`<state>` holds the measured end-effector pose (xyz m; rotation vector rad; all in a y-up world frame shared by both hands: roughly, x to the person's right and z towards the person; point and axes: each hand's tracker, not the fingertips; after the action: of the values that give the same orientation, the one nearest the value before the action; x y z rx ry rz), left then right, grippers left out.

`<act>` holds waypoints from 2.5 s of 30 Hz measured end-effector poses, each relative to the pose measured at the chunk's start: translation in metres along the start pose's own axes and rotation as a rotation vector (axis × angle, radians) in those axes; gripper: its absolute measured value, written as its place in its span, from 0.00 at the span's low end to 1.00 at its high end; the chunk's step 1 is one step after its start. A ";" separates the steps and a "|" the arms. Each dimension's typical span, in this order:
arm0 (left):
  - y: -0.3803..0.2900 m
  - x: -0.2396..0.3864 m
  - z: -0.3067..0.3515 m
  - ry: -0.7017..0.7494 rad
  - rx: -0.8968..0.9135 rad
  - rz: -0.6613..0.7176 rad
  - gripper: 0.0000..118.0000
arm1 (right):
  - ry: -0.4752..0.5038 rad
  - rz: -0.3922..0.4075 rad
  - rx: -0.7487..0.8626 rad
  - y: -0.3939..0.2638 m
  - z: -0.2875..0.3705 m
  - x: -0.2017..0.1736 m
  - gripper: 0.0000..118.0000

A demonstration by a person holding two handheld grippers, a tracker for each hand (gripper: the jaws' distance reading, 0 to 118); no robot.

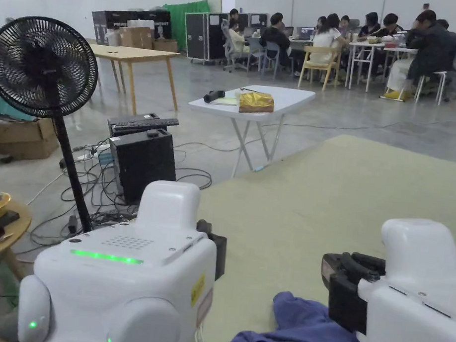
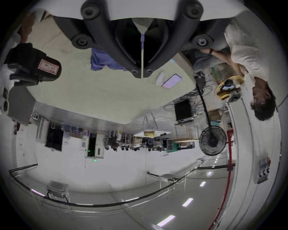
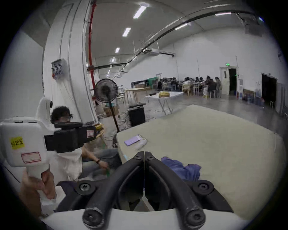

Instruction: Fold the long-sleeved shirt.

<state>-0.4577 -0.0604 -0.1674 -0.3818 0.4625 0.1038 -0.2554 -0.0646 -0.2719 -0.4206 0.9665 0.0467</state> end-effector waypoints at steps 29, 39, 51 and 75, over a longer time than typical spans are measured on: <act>-0.164 0.121 -0.320 -0.159 -0.731 -0.172 0.53 | -0.260 -0.195 -0.147 -0.053 0.010 0.128 0.00; 0.018 0.179 -0.203 -0.431 -0.434 -0.091 0.12 | -0.353 -0.265 -0.027 -0.041 0.098 0.148 0.00; 0.153 0.362 -0.024 -0.759 -0.137 -0.240 0.12 | -0.633 -0.255 0.185 -0.013 0.272 0.165 0.00; -0.059 0.392 -0.111 -0.827 -0.516 -0.224 0.89 | -0.743 -0.419 0.092 -0.108 0.314 0.209 0.00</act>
<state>-0.1431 -0.1530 -0.4170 -0.8426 -0.4396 0.1525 0.1362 -0.0794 -0.2502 -0.4649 0.1379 -0.2093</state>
